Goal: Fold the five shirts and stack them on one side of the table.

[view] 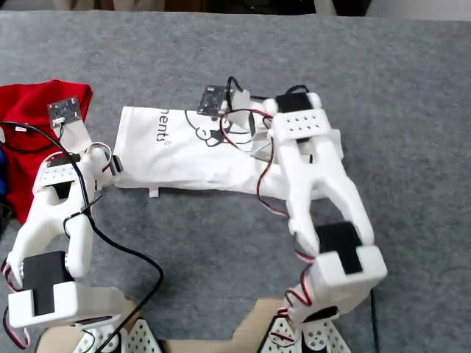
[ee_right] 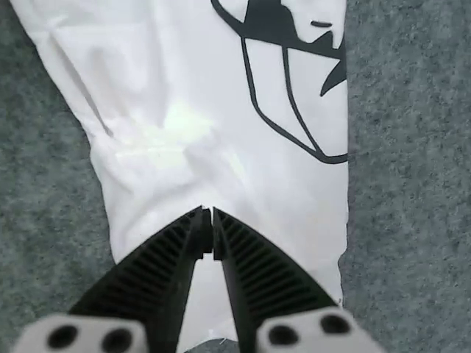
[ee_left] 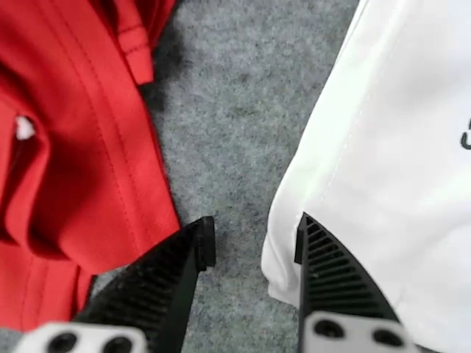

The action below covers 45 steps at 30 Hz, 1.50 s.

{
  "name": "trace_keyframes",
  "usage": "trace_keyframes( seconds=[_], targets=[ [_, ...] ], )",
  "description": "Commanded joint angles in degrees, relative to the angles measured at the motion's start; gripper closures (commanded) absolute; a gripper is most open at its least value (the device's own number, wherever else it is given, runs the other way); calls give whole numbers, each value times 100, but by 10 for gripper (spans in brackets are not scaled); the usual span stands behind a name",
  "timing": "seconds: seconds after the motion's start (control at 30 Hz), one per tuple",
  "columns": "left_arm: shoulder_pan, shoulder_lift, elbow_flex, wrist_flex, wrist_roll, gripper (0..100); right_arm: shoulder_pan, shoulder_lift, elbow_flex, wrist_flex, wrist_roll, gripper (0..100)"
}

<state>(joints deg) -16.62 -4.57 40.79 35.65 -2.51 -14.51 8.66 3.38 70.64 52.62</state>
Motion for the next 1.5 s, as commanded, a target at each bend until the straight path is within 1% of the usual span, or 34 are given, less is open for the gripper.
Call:
trace_keyframes(
  seconds=[0.0,0.1,0.23,0.33,0.5,0.6,0.7,0.77,0.87,0.97,1.03,1.1,1.23,1.3,1.47],
  targets=[
    [26,-22,-185,0,-26,811,-48,-558,57,176,-79,976],
    [26,-22,-185,0,-26,811,-40,-541,409,26,-88,976],
    [26,-22,-185,0,-26,811,-75,-356,963,-844,-123,976],
    [26,-22,-185,0,-26,811,-110,92,1095,-1354,-273,976],
    [26,-22,-185,9,-26,811,-110,1024,927,-1670,-352,976],
    [26,-22,-185,9,-26,811,-40,1095,760,-1653,-484,976],
    [26,-22,-185,9,-26,811,13,734,664,-1371,-484,976],
    [26,-22,-185,9,-26,811,119,268,629,-1046,-589,977],
    [18,-22,-185,9,-26,811,426,-690,505,-536,-1020,977],
    [18,-22,-185,9,-26,811,769,-1437,602,-237,-1046,977],
    [18,-22,-185,26,-26,811,963,-1684,848,-211,-1046,977],
    [18,-22,-185,26,-26,811,1156,-1701,1209,-431,-1046,977],
    [18,-22,-185,26,-26,811,1499,-1455,2141,-1512,-1099,977],
    [9,-22,-185,26,-18,811,1543,-1174,2466,-1960,-1327,977],
    [18,-22,-185,26,-26,811,1569,-338,2492,-2374,-1512,977]
  ],
)
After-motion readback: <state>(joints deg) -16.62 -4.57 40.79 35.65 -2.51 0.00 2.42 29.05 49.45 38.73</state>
